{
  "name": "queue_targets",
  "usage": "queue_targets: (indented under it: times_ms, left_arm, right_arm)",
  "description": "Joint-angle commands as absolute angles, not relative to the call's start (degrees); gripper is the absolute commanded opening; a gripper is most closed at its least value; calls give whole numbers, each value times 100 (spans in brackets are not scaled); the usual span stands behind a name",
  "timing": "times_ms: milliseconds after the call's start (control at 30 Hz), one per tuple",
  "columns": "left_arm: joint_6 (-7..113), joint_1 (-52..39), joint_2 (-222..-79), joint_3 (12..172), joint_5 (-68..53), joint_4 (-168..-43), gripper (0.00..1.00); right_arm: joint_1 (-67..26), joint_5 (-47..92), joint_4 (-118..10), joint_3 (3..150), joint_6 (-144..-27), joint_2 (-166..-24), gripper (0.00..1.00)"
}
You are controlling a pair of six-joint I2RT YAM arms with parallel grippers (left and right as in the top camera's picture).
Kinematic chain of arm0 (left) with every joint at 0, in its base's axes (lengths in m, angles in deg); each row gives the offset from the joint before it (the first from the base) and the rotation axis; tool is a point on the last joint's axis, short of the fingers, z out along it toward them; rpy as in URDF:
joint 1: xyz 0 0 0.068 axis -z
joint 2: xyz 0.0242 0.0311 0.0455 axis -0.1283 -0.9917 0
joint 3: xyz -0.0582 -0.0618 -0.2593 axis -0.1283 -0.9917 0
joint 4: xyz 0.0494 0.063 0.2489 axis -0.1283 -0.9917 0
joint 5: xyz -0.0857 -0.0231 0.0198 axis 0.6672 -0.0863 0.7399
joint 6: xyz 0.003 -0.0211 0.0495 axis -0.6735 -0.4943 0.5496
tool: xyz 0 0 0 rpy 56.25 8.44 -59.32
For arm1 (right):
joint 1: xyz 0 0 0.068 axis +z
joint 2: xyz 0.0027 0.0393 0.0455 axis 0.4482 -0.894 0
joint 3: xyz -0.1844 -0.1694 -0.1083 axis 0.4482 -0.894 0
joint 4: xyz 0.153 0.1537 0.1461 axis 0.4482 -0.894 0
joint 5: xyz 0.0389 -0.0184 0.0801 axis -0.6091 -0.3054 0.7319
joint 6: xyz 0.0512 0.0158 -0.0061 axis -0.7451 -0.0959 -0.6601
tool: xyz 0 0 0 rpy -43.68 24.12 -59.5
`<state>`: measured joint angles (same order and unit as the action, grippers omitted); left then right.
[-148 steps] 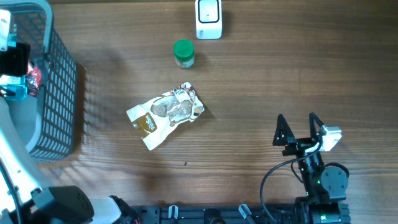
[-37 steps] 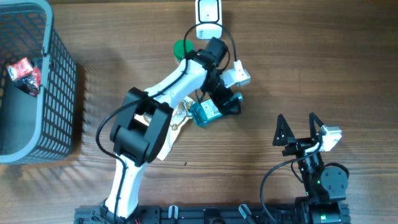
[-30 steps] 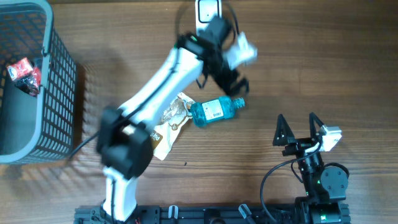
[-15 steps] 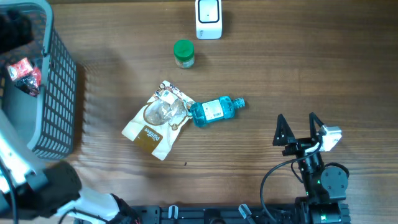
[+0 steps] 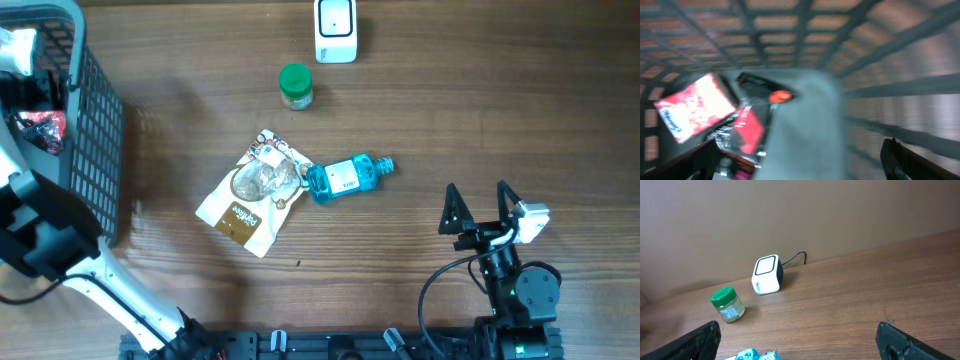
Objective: Scan the item barcode
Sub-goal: 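Reach the left gripper into the basket and grasp the black-orange packet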
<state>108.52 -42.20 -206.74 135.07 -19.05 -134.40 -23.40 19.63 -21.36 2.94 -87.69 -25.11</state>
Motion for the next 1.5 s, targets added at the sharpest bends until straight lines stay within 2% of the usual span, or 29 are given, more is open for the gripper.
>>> queue_targets:
  times_ms: [0,467,567,733,867,933,1333,1400,1467]
  left_arm:
    - [11757,-4231,-20939,13511,-2908,-13265,100]
    - [12157,-4253,-21920,13511,-2788,-12559,100]
    - [12155,-4253,-21940,13511,-2495,-12551,94]
    - [12155,-4251,-21964,13474,-2150,-12599,90]
    - [12162,-4275,-21964,13271,-2130,-12479,94]
    - [12159,-4316,-21966,13188,-2130,-12409,100]
    - [12476,-4511,-21992,13135,-1612,-12393,100]
    - [12476,-4511,-22060,13135,-1612,-12417,93]
    - [12476,-4511,-22137,13135,-1614,-12459,75]
  right_arm:
    - [-2325,1886,-2123,289,-8672,-2465,100]
    - [-2325,1886,-2123,289,-8672,-2465,100]
    - [-2325,1886,-2123,289,-8672,-2465,100]
    - [-2325,1888,-2123,289,-8672,-2465,100]
    - [-2325,1886,-2123,289,-8672,-2465,100]
    - [-2325,1886,-2123,289,-8672,-2465,100]
    - [-2325,1886,-2123,289,-8672,-2465,100]
    - [-2325,1886,-2123,289,-8672,-2465,100]
    - [-2325,1886,-2123,289,-8672,-2465,100]
